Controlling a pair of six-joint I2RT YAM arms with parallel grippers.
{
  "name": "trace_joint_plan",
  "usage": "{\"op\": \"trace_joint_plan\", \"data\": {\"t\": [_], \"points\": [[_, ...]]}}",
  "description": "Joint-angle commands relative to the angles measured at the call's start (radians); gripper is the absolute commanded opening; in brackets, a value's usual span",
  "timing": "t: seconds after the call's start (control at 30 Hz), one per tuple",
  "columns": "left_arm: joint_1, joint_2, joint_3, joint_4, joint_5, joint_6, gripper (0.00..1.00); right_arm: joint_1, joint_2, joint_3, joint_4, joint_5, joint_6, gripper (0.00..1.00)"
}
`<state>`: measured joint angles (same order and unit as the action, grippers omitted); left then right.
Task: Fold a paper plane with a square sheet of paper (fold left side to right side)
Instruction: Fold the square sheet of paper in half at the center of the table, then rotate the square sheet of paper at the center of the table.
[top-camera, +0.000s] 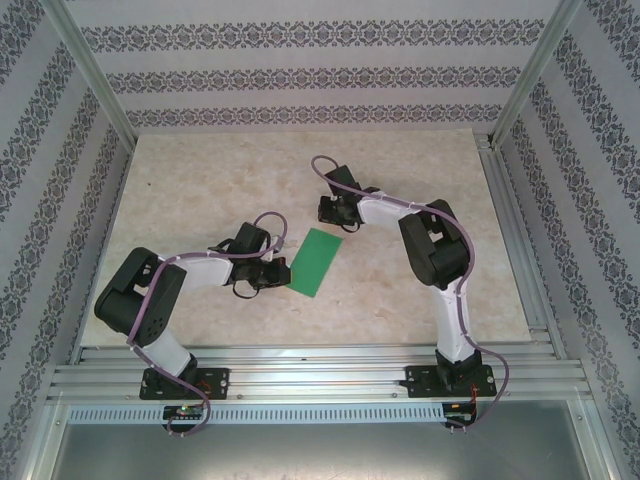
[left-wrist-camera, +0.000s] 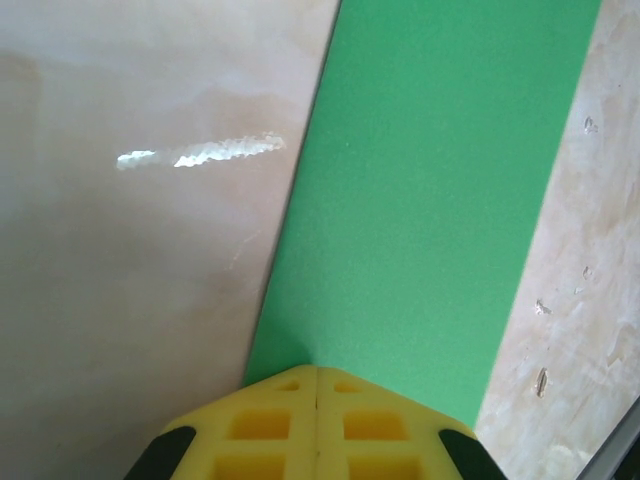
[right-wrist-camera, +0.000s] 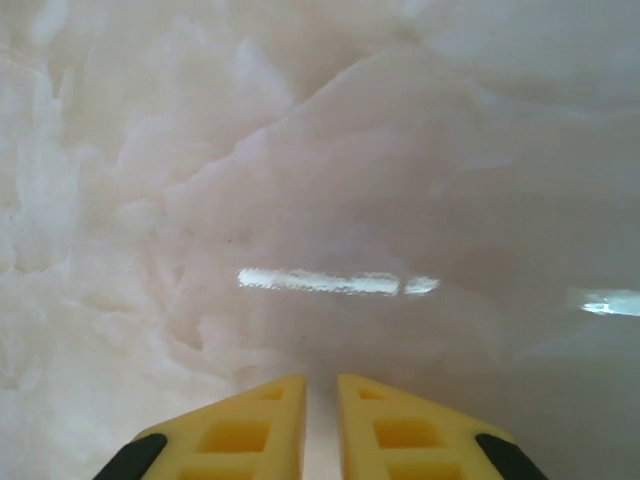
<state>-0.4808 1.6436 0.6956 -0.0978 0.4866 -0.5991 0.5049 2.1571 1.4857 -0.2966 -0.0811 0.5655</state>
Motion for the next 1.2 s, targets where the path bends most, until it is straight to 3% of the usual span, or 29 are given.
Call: {"op": "trace_joint_plan", "data": {"t": [0.0, 0.13, 0.23, 0.37, 0.47, 0.57, 0.77, 1.17], "points": [[-0.005, -0.034, -0.027, -0.082, -0.057, -0.008, 0.05, -0.017, -0.182, -0.068, -0.014, 0.047, -0.057, 0.25], [-0.006, -0.136, 0.015, -0.104, -0.015, -0.033, 0.18, -0.039, -0.403, -0.258, 0.022, 0.019, -0.063, 0.37], [-0.005, -0.229, 0.047, -0.119, 0.014, -0.048, 0.34, -0.057, -0.558, -0.433, 0.081, -0.039, -0.019, 0.42], [0.006, -0.327, 0.078, -0.211, -0.046, -0.033, 0.54, -0.056, -0.7, -0.65, 0.199, -0.149, 0.112, 0.45], [0.045, -0.315, 0.066, -0.231, -0.047, -0.008, 0.61, -0.029, -0.764, -0.782, 0.296, -0.184, 0.218, 0.45], [0.082, -0.251, 0.045, -0.181, 0.006, 0.003, 0.62, 0.007, -0.793, -0.865, 0.349, -0.182, 0.302, 0.45], [0.087, -0.087, 0.067, -0.105, 0.048, 0.004, 0.49, 0.067, -0.771, -0.938, 0.396, -0.183, 0.375, 0.42], [0.038, 0.009, 0.013, -0.036, 0.062, -0.025, 0.42, 0.133, -0.697, -0.93, 0.408, -0.191, 0.41, 0.41]]}}
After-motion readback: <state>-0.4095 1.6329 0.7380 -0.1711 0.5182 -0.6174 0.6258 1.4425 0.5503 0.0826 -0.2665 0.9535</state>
